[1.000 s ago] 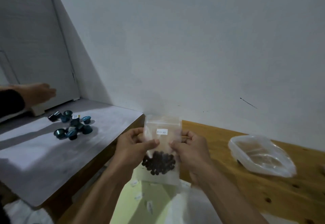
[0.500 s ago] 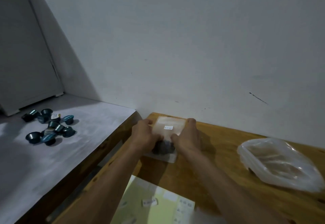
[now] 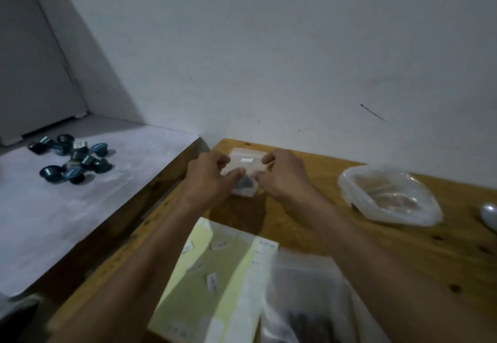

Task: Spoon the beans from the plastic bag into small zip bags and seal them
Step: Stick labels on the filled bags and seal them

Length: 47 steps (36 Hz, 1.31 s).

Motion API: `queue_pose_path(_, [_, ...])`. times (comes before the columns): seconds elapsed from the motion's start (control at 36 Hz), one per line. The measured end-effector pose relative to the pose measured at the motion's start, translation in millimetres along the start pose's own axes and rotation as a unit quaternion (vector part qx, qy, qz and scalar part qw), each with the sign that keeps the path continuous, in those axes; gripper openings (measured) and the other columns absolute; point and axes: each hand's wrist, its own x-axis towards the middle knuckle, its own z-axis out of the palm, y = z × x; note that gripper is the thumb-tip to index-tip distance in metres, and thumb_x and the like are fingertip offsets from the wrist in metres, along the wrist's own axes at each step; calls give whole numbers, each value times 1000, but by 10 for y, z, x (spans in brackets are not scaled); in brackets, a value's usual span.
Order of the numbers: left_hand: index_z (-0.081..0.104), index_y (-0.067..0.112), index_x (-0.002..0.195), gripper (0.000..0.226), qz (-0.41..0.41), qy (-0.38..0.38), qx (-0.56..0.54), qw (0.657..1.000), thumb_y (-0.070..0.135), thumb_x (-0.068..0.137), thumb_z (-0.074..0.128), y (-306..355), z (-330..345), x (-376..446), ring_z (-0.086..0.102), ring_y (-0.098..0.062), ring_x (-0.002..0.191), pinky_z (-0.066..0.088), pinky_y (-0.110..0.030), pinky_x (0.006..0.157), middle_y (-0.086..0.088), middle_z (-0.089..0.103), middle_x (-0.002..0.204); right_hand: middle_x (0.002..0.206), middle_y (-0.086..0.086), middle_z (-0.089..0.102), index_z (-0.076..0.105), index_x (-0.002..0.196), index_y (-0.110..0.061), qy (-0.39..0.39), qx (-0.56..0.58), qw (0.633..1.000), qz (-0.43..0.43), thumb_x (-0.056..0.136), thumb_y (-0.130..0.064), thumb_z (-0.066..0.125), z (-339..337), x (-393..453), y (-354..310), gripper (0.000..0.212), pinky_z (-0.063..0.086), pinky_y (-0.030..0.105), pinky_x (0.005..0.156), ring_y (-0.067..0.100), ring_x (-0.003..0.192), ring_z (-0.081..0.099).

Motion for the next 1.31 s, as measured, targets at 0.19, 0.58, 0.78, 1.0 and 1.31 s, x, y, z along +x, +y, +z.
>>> queue_pose_path(0.19, [75,15,79,38,20,-103,-9,994,52,85,71,273,-195,-902,52,-8,56,35,-20,49,-5,69,70,92,-6,71,73,95,-24,-103,-68,990,-65,78,-28,79,-613,-703,114,18,51,26,75,11,86,65])
queue_pose_path(0.58, [68,24,98,30,-38,-150,49,987,46,80,77,400,28,-1474,60,-10,87,54,-31,78,7,64,93,112,-11,63,65,118,-33,-159,-181,965,-106,84,-39,74,-761,-1297,513,36,45,23,79,5,99,58])
queue_pose_path(0.78, [68,12,87,8,-78,-122,-242,959,17,89,74,470,-42,-1525,69,-17,75,52,-28,61,-5,74,79,116,-13,59,63,122,-33,-120,-102,981,-116,83,-41,76,-843,-1243,586,42,48,25,87,5,102,57])
queue_pose_path(1.0, [65,2,88,9,-132,-76,-478,865,10,91,66,544,-233,-1509,67,-22,74,56,-36,66,-14,72,83,89,13,77,71,103,-3,-121,386,914,17,77,-1,77,-904,-1245,374,27,61,30,65,19,77,72])
queue_pose_path(1.31, [72,2,96,27,-171,-49,-492,852,26,94,60,440,-630,-1568,75,-29,92,56,-44,73,-12,77,98,84,14,77,69,96,-6,-127,427,895,-34,61,-13,84,-547,-1220,-170,39,62,37,71,22,73,73])
